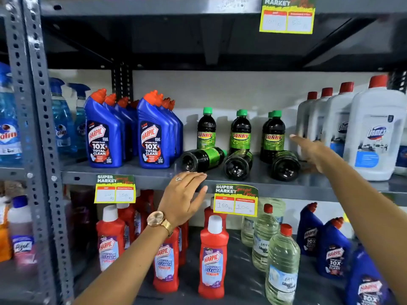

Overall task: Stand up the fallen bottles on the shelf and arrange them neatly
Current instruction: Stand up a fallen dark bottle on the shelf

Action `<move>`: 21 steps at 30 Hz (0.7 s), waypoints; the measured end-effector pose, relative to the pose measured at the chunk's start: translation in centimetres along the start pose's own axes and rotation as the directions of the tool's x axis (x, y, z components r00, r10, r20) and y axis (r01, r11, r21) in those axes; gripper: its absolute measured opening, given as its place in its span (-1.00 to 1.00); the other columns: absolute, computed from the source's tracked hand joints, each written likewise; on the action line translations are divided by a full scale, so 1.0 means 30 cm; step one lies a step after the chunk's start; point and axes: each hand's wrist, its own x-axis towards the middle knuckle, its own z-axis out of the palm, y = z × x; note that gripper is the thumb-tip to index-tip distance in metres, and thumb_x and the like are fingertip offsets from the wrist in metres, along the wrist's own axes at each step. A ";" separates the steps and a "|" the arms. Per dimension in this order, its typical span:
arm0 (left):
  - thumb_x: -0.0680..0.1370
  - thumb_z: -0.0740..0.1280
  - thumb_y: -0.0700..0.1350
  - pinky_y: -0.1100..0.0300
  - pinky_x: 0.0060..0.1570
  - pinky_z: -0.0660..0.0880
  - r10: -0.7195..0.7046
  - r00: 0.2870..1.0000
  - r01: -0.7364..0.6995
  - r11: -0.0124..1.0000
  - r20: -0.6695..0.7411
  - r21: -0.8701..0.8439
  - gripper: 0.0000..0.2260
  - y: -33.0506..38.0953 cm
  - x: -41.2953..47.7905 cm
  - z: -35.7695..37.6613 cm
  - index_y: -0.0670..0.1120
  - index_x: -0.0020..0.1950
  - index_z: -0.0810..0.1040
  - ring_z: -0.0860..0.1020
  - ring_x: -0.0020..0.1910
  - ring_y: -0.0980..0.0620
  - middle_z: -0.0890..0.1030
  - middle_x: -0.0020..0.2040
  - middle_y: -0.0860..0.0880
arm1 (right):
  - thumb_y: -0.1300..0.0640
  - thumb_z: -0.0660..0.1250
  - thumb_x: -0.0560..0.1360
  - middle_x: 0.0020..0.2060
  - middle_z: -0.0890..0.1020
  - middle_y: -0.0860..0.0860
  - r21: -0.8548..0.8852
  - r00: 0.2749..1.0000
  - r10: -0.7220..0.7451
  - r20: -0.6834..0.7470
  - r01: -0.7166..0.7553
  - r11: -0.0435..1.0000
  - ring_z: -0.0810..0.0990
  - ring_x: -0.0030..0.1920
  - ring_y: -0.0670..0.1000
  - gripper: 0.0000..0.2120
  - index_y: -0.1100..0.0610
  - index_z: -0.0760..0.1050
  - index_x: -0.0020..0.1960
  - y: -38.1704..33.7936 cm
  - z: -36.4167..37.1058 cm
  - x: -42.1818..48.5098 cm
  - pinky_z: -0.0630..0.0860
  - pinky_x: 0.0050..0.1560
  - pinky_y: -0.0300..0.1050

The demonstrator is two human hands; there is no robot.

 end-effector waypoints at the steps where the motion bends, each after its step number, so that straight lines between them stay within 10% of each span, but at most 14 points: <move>1: 0.58 0.22 -0.01 0.09 0.18 0.48 -0.010 1.000 0.010 1.000 -0.018 0.007 -0.67 0.000 0.000 0.011 -0.17 0.16 0.64 0.62 0.10 -0.04 0.68 0.09 -0.07 | -0.30 0.27 0.45 0.16 0.56 0.21 0.001 0.996 0.064 0.057 -0.064 0.998 0.54 0.14 0.23 -0.22 0.26 0.34 0.43 -0.002 0.002 0.003 0.49 0.00 0.05; 9: 0.58 0.22 -0.04 0.05 0.23 0.44 -0.057 0.988 0.064 0.997 -0.140 0.043 -0.68 0.031 -0.008 0.067 -0.18 0.13 0.65 0.62 0.11 -0.04 0.69 0.10 -0.08 | -0.30 0.38 0.37 -0.07 0.59 0.22 -0.277 0.937 0.268 0.224 -0.202 0.939 0.60 -0.11 0.14 -0.33 0.27 0.45 0.14 -0.032 0.024 0.027 0.58 -0.12 -0.02; 14: 0.58 0.23 -0.07 0.05 0.26 0.43 0.004 0.970 0.014 0.997 -0.245 0.072 -0.70 0.008 -0.014 0.108 -0.20 0.14 0.65 0.63 0.10 -0.05 0.69 0.09 -0.09 | -0.13 0.40 0.42 -0.14 0.62 0.19 -0.013 0.966 0.150 0.209 -0.151 0.988 0.60 -0.18 0.13 -0.44 0.26 0.47 0.23 0.023 0.068 0.046 0.54 -0.20 -0.05; 17: 0.58 0.22 -0.08 0.10 0.29 0.39 -0.038 0.945 0.050 0.998 -0.326 0.029 -0.71 0.019 -0.009 0.140 -0.20 0.09 0.67 0.62 0.08 -0.05 0.70 0.06 -0.09 | -0.21 0.42 0.34 -0.07 0.61 0.12 0.262 0.999 0.049 -0.007 -0.046 0.964 0.58 -0.12 0.12 -0.27 0.28 0.44 0.31 0.096 0.100 0.061 0.50 -0.17 -0.05; 21: 0.58 0.23 -0.10 0.10 0.33 0.35 -0.029 0.926 0.036 0.999 -0.377 0.010 -0.73 0.013 -0.007 0.167 -0.20 0.09 0.66 0.60 0.08 -0.02 0.70 0.06 -0.08 | -0.36 0.38 0.25 0.16 0.59 0.22 0.178 0.932 -0.088 -0.351 0.158 0.971 0.56 0.14 0.23 -0.19 0.28 0.47 0.20 0.119 0.113 0.076 0.49 0.14 0.08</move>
